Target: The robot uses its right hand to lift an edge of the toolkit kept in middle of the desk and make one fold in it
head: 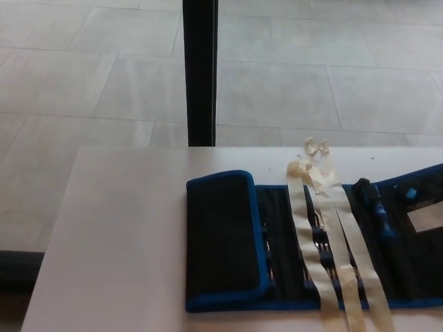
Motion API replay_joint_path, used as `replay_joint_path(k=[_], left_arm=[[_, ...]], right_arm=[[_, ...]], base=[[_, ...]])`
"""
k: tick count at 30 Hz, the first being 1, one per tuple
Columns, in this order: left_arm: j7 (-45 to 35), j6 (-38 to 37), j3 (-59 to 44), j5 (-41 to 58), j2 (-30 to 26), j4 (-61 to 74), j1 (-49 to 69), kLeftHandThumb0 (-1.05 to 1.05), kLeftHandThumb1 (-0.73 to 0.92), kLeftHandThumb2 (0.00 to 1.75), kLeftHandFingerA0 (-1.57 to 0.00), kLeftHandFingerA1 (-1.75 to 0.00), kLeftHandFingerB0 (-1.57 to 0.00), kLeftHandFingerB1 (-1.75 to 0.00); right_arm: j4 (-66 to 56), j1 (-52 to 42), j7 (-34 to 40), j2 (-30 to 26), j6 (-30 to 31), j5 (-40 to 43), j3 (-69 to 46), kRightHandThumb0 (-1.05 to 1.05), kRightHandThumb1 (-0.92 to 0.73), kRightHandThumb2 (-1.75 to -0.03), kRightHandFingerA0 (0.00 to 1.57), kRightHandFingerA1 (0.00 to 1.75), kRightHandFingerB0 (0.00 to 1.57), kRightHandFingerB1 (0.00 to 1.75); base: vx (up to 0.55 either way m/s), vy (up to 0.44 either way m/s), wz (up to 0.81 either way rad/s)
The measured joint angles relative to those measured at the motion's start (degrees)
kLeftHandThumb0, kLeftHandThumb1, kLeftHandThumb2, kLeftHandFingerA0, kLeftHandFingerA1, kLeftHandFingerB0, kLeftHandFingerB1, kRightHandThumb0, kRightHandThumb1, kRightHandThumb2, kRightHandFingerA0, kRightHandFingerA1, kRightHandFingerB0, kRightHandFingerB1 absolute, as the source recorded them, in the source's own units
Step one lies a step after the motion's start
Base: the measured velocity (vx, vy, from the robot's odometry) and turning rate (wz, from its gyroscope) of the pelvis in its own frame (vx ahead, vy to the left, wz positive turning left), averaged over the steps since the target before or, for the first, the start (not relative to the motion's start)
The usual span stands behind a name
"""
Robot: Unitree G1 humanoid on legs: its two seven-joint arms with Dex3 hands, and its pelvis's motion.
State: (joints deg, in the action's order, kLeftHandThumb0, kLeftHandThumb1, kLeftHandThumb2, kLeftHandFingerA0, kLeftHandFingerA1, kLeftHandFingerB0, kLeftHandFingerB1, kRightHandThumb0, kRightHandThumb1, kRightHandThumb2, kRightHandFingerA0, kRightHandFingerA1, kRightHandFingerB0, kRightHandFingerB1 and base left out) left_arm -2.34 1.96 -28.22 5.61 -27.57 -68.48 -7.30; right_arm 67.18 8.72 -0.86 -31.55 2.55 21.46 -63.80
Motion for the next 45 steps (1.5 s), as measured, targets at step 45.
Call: replay_joint_path(k=[45], left_arm=[[0.7, 0.0, -4.3, 3.7, -3.7, -3.7, -1.1, -0.84, 0.92, 0.68, -0.55, -0.66, -0.4, -0.5]], right_arm=[[-39.0, 4.7, -11.0, 7.3, 23.8, 14.5, 31.4, -0.71, -0.62, -0.92, 0.31, 0.54, 0.19, 0.44]], base=[[0.0, 0.0, 0.01]])
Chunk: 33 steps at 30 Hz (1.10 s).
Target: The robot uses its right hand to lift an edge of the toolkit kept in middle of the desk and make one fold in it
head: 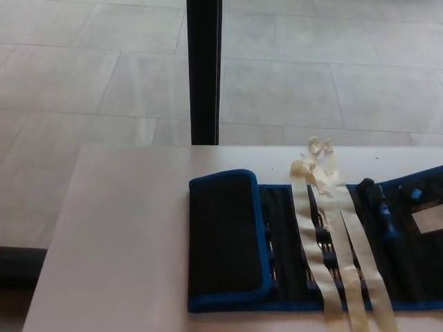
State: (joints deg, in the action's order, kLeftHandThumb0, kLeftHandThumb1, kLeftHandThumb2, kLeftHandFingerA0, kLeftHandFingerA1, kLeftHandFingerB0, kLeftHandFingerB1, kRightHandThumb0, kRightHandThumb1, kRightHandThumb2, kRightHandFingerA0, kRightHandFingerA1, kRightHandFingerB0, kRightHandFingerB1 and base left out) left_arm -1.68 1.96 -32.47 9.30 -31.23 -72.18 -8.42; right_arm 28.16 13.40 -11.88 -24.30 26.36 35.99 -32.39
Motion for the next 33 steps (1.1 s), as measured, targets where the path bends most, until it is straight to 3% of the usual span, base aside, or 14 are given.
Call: replay_joint_path(k=[4, 6, 7, 8, 9, 10, 18, 19, 25, 28, 30, 31, 32, 33], left_arm=[[0.1, 0.0, 0.4, 0.2, -0.3, -0.1, 0.0, -0.84, 0.92, 0.68, -0.56, -0.67, -0.4, -0.5], [0.1, 0.0, 0.5, 0.3, -0.4, -0.2, -0.1, -0.83, 0.92, 0.68, -0.55, -0.66, -0.39, -0.51], [0.1, 0.0, 0.6, 0.4, -0.4, -0.2, -0.1, -0.83, 0.92, 0.68, -0.54, -0.66, -0.37, -0.5], [0.1, 0.0, 0.7, 0.4, -0.4, -0.2, -0.1, -0.83, 0.92, 0.67, -0.54, -0.65, -0.38, -0.5], [0.1, 0.0, 0.7, 0.5, -0.5, -0.2, -0.1, -0.81, 0.7, 1.1, -0.51, -0.68, -0.37, -0.59], [0.1, 0.0, 0.8, 0.5, -0.5, -0.2, -0.1, -0.85, 0.92, 0.68, -0.53, -0.63, -0.39, -0.5], [0.1, 0.0, 1.3, 0.8, -0.5, -0.2, -0.2, -0.84, 0.92, 0.67, -0.54, -0.66, -0.39, -0.5], [0.0, 0.0, 1.4, 0.9, -0.5, -0.2, -0.2, -0.84, 0.91, 0.67, -0.56, -0.67, -0.4, -0.5], [0.1, 0.0, 1.5, 1.1, -0.5, -0.3, -0.2, -0.83, 0.92, 0.67, -0.55, -0.67, -0.38, -0.5], [0.1, 0.0, 1.6, 1.1, -0.5, -0.3, -0.2, -0.83, 0.92, 0.67, -0.53, -0.65, -0.38, -0.49], [0.1, 0.0, 1.7, 1.1, -0.5, -0.3, -0.1, -0.83, 0.92, 0.67, -0.57, -0.66, -0.4, -0.5], [0.1, 0.0, 1.8, 1.1, -0.5, -0.3, -0.1, -0.81, 0.7, 1.08, -0.55, -0.71, -0.38, -0.59], [0.1, 0.0, 1.8, 1.1, -0.5, -0.3, -0.1, -0.83, 0.92, 0.67, -0.56, -0.66, -0.4, -0.5], [0.1, 0.0, 1.9, 1.1, -0.5, -0.3, -0.1, -0.8, 0.7, 1.1, -0.52, -0.7, -0.38, -0.59]], right_arm=[[3.5, 0.3, -1.0, -1.1, 0.5, -0.6, 1.7, -0.69, -0.75, -0.63, 0.41, 0.43, 0.27, 0.32], [5.6, 0.7, -1.6, -2.0, 0.5, -1.3, 3.1, -0.72, -0.61, -0.94, 0.34, 0.55, 0.18, 0.44], [6.3, 0.8, -1.9, -2.5, 0.4, -1.6, 3.6, -0.68, -0.75, -0.63, 0.41, 0.45, 0.26, 0.32], [7.4, 1.1, -2.2, -3.1, 0.4, -2.0, 4.2, -0.7, -0.61, -0.94, 0.34, 0.55, 0.17, 0.44], [8.4, 1.4, -2.7, -3.7, 0.3, -2.4, 4.8, -0.7, -0.6, -0.91, 0.33, 0.54, 0.2, 0.44], [9.0, 1.7, -2.9, -3.9, 0.3, -2.6, 5.0, -0.7, -0.6, -0.91, 0.32, 0.54, 0.19, 0.44], [13.8, 3.2, -5.3, -5.4, -0.8, -4.4, 6.4, -0.68, -0.74, -0.62, 0.39, 0.45, 0.28, 0.33], [14.0, 3.4, -5.4, -5.5, -0.8, -4.5, 6.3, -0.69, -0.6, -0.9, 0.3, 0.54, 0.21, 0.45], [15.4, 4.4, -5.6, -5.5, -0.5, -4.9, 5.2, -0.67, -0.74, -0.62, 0.39, 0.45, 0.28, 0.33], [16.7, 5.8, -5.5, -5.5, -0.5, -5.0, 4.1, -0.69, -0.61, -0.91, 0.32, 0.53, 0.22, 0.44], [17.1, 6.8, -5.4, -5.5, -0.4, -5.1, 3.8, -0.67, -0.74, -0.62, 0.4, 0.44, 0.31, 0.33], [17.1, 7.3, -5.3, -5.5, -0.3, -5.2, 3.7, -0.67, -0.74, -0.62, 0.4, 0.44, 0.3, 0.33], [17.2, 7.9, -5.2, -5.5, -0.2, -5.3, 3.6, -0.66, -0.75, -0.63, 0.4, 0.44, 0.3, 0.32], [17.3, 8.3, -5.1, -5.5, -0.2, -5.4, 3.6, -0.67, -0.62, -0.91, 0.32, 0.53, 0.22, 0.44]], base=[[0.0, 0.0, 0.0], [0.0, 0.0, 0.0], [0.0, 0.0, 0.0], [0.0, 0.0, 0.0], [0.0, 0.0, 0.0], [0.0, 0.0, 0.0], [0.0, 0.0, 0.0], [0.0, 0.0, 0.0], [0.0, 0.0, 0.0], [0.0, 0.0, 0.0], [0.0, 0.0, 0.0], [0.0, 0.0, 0.0], [0.0, 0.0, 0.0], [0.0, 0.0, 0.0]])
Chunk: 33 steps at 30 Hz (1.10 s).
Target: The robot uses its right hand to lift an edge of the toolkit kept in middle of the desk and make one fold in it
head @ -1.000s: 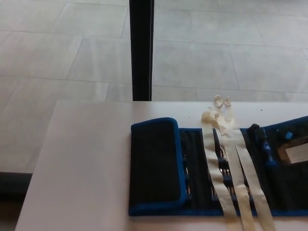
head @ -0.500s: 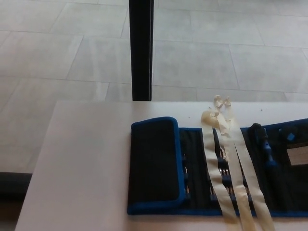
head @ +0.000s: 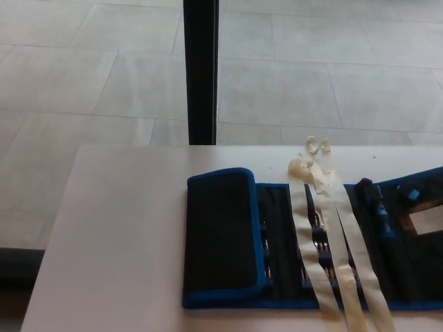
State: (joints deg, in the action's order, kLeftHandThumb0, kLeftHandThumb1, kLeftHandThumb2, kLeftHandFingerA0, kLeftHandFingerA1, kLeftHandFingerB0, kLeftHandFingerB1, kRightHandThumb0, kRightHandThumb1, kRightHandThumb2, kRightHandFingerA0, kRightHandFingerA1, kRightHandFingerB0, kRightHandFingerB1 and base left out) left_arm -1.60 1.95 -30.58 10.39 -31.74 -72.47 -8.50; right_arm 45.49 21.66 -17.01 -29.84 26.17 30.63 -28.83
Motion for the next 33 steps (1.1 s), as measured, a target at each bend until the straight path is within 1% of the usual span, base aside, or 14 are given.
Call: replay_joint_path(k=[1, 3, 4, 5, 6, 7, 9, 17, 18, 20, 26, 27, 28, 33], left_arm=[[0.0, 0.0, 0.0, 0.0, 0.0, 0.0, 0.0, -0.84, 0.92, 0.68, -0.56, -0.64, -0.42, -0.5], [0.0, 0.0, 0.1, 0.0, 0.0, -0.1, 0.0, -0.84, 0.92, 0.68, -0.56, -0.64, -0.42, -0.5], [0.0, 0.0, 0.2, 0.0, 0.0, -0.1, 0.0, -0.81, 0.7, 1.1, -0.52, -0.69, -0.38, -0.59], [0.0, 0.0, 0.2, 0.0, 0.0, -0.1, 0.0, -0.81, 0.7, 1.1, -0.51, -0.68, -0.37, -0.58], [0.0, 0.0, 0.2, 0.0, 0.0, -0.1, 0.0, -0.84, 0.91, 0.67, -0.56, -0.65, -0.4, -0.49], [0.0, 0.0, 0.2, 0.0, 0.0, -0.1, 0.0, -0.81, 0.7, 1.08, -0.54, -0.7, -0.38, -0.59], [0.0, 0.0, 0.3, 0.0, 0.0, -0.2, -0.2, -0.83, 0.92, 0.68, -0.55, -0.65, -0.41, -0.5], [0.1, 0.0, 0.7, 0.1, 0.0, -0.3, -1.0, -0.84, 0.92, 0.67, -0.56, -0.68, -0.4, -0.52], [0.1, 0.0, 0.7, 0.0, 0.0, -0.3, -1.1, -0.84, 0.91, 0.67, -0.56, -0.68, -0.41, -0.52], [0.1, 0.0, 0.7, 0.0, 0.0, -0.3, -1.3, -0.85, 0.92, 0.68, -0.6, -0.66, -0.41, -0.5], [0.2, 0.0, 1.1, 0.0, 0.0, -0.4, -1.5, -0.84, 0.92, 0.67, -0.57, -0.65, -0.41, -0.5], [0.2, 0.0, 1.1, 0.0, 0.0, -0.4, -1.5, -0.84, 0.92, 0.67, -0.58, -0.67, -0.41, -0.51], [0.2, 0.0, 1.1, 0.0, -0.1, -0.3, -1.5, -0.86, 0.92, 0.67, -0.56, -0.68, -0.4, -0.53], [0.2, 0.0, 1.3, 0.0, -0.1, -0.3, -1.5, -0.83, 0.92, 0.67, -0.58, -0.63, -0.41, -0.49]], right_arm=[[0.1, 0.6, 0.1, 0.0, 0.2, 0.0, -0.1, -0.67, -0.64, -0.92, 0.31, 0.53, 0.21, 0.44], [0.1, 1.7, 0.4, 0.0, 0.4, 0.0, -0.7, -0.67, -0.64, -0.92, 0.31, 0.53, 0.21, 0.44], [0.1, 2.0, 0.5, 0.0, 0.5, 0.0, -0.9, -0.67, -0.64, -0.92, 0.28, 0.52, 0.18, 0.43], [0.2, 2.3, 0.6, 0.0, 0.6, 0.0, -1.1, -0.67, -0.64, -0.91, 0.28, 0.51, 0.18, 0.43], [0.5, 2.5, 0.6, 0.0, 0.7, 0.0, -1.2, -0.68, -0.64, -0.91, 0.29, 0.52, 0.17, 0.43], [0.8, 2.8, 0.6, 0.0, 0.7, -0.1, -1.2, -0.68, -0.62, -0.91, 0.32, 0.53, 0.2, 0.44], [1.3, 3.0, 0.6, 0.0, 0.8, -0.5, -0.5, -0.66, -0.75, -0.63, 0.41, 0.45, 0.29, 0.33], [2.2, 4.4, 0.1, 0.1, 1.0, -3.6, 5.6, -0.65, -0.77, -0.63, 0.42, 0.47, 0.25, 0.32], [2.4, 4.5, -0.1, 0.1, 1.0, -4.0, 6.4, -0.69, -0.61, -0.93, 0.35, 0.57, 0.17, 0.44], [3.3, 4.7, -0.7, 0.0, 0.9, -5.0, 8.1, -0.65, -0.73, -0.62, 0.4, 0.53, 0.28, 0.35], [6.9, 5.5, -1.1, 0.0, -1.0, -5.9, 8.1, -0.66, -0.75, -0.62, 0.39, 0.5, 0.28, 0.34], [7.4, 5.6, -1.1, 0.0, -1.2, -5.9, 8.0, -0.68, -0.6, -0.91, 0.32, 0.56, 0.22, 0.46], [7.8, 5.6, -1.1, 0.0, -1.6, -5.9, 7.9, -0.66, -0.76, -0.63, 0.39, 0.48, 0.28, 0.34], [8.7, 5.7, -1.1, -0.3, -2.7, -6.3, 7.9, -0.67, -0.74, -0.62, 0.49, 0.5, 0.32, 0.35]], base=[[0.0, 0.0, 0.0], [0.0, 0.0, 0.0], [0.0, 0.0, 0.0], [0.0, 0.0, 0.0], [0.0, 0.0, 0.0], [0.0, 0.0, 0.0], [0.0, 0.0, 0.0], [0.0, 0.0, 0.0], [0.0, 0.0, 0.0], [0.0, 0.0, 0.0], [0.0, 0.0, 0.0], [0.0, 0.0, 0.0], [0.0, 0.0, 0.0], [0.0, 0.0, 0.0]])
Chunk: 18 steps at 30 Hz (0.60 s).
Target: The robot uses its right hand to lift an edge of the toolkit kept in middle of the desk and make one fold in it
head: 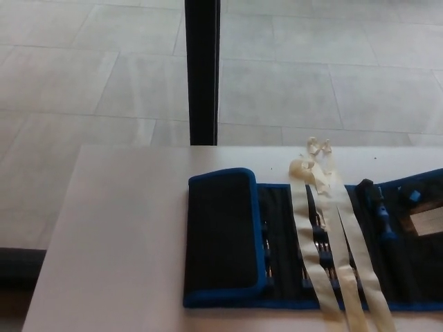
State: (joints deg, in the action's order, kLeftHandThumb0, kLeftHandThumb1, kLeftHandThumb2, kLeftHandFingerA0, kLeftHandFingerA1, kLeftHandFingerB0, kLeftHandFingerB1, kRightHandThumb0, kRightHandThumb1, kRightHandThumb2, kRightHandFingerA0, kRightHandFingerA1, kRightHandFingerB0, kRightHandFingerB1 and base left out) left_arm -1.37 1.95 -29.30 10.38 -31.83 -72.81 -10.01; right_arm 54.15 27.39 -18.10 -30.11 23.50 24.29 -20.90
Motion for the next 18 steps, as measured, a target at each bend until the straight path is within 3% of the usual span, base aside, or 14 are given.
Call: replay_joint_path(k=[18], left_arm=[[0.0, 0.0, 1.2, -0.1, -0.8, 0.0, -0.3, -0.86, 0.92, 0.67, -0.59, -0.66, -0.41, -0.5]], right_arm=[[-15.1, 1.2, -6.7, 0.6, 8.3, -0.8, 6.5, -0.65, -0.79, -0.64, 0.44, 0.44, 0.25, 0.34]], base=[[0.0, 0.0, 0.0]])
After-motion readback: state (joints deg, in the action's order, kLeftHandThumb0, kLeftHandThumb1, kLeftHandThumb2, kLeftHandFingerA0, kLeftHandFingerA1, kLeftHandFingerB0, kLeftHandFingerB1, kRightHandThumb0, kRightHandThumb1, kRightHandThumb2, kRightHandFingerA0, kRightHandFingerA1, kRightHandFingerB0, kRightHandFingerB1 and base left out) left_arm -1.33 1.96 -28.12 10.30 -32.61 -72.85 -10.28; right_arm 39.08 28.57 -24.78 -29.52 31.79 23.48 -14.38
